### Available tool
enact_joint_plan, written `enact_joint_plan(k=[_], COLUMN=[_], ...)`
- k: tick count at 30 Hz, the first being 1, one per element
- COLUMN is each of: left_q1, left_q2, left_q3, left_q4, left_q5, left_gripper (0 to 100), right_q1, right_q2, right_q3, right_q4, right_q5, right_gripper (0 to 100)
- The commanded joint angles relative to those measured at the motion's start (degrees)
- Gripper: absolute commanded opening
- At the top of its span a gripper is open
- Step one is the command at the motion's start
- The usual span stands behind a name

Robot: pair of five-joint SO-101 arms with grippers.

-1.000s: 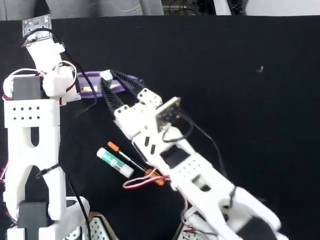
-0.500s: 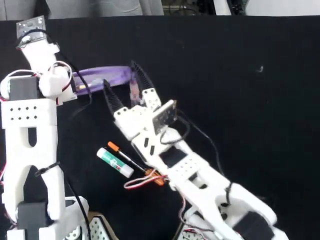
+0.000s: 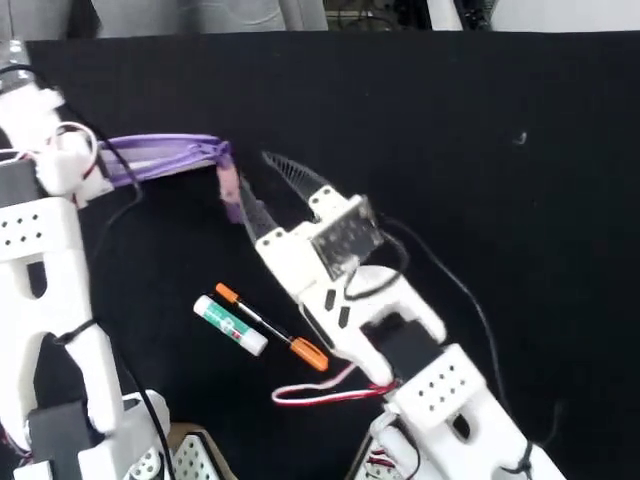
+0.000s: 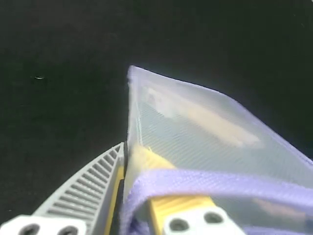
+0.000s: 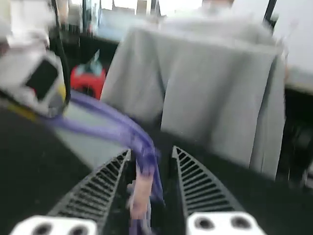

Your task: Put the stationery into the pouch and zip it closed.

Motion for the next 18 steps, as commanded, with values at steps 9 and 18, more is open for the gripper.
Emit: enact_joint_plan(k=[9, 18], left_q1=[-2.86, -8.4], left_q2=[-0.35, -0.35], left_q3=[-1.01, -2.33], left_q4=[-1.85, -2.2], left_q5=[-2.02, -1.58], left_gripper=[3, 3], right_q1=[-4.84, -8.53], right_q2=[6.29, 43.65], right_q3=[-2.42, -20.44], right_q4=[20.84, 25.76], right_q5=[-0.7, -0.62], right_gripper=[10.6, 19.9])
